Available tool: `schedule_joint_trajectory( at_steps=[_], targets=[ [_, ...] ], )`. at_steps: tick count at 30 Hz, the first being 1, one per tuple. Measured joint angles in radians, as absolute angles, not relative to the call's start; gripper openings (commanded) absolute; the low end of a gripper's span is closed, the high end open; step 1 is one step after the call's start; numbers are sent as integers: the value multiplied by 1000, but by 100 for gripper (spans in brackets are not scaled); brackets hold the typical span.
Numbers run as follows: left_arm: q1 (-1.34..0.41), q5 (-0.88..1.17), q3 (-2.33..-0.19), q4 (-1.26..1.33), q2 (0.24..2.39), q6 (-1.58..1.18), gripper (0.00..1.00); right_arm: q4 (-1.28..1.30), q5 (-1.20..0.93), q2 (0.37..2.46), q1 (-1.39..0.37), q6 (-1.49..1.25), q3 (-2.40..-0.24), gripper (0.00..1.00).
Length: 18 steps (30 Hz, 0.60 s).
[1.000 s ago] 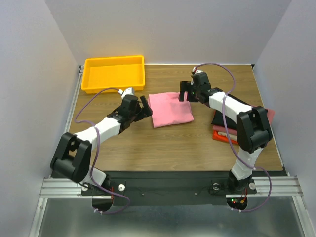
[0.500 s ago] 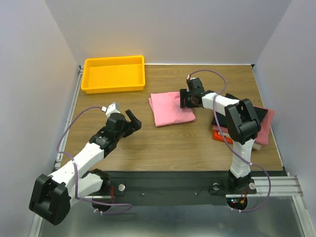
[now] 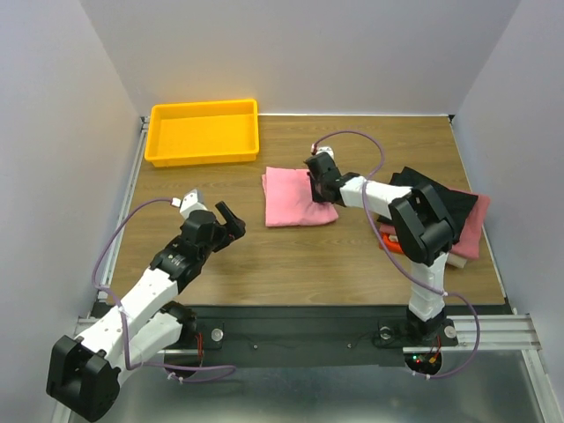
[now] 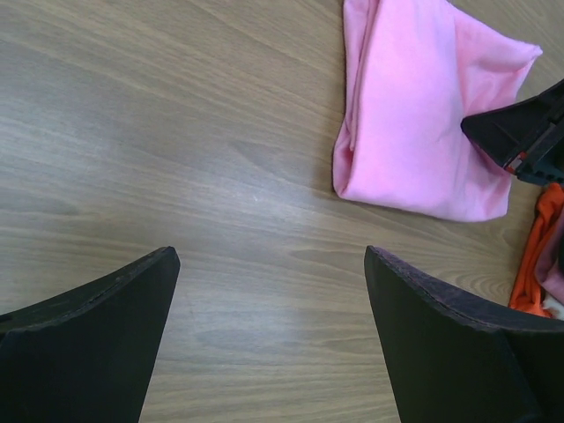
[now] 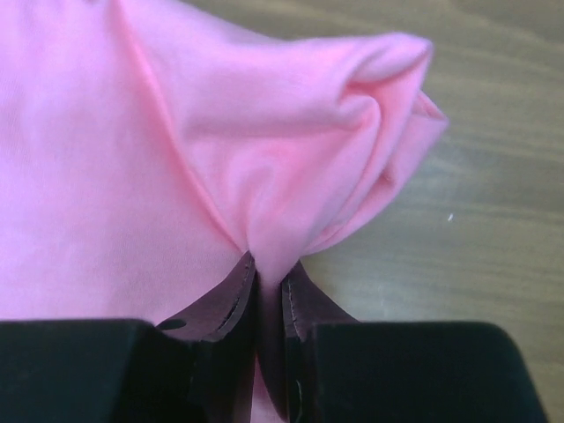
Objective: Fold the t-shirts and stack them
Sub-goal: Neatly place the folded tshirt to the corner
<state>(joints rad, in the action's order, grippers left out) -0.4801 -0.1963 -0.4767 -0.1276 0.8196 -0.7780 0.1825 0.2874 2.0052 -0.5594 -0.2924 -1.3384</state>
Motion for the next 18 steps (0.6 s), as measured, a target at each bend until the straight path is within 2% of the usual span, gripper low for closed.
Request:
schedule_joint_trajectory(
  at_steps=[7,18],
  targets=[
    [-480,-213,-467,-152,791,-775,99,372,536,1860,-636,-308,-1271,0],
    [-480,-243,-467,-181,793,-775,99,534,838,1567,-601,-179,-1254,0]
  ],
)
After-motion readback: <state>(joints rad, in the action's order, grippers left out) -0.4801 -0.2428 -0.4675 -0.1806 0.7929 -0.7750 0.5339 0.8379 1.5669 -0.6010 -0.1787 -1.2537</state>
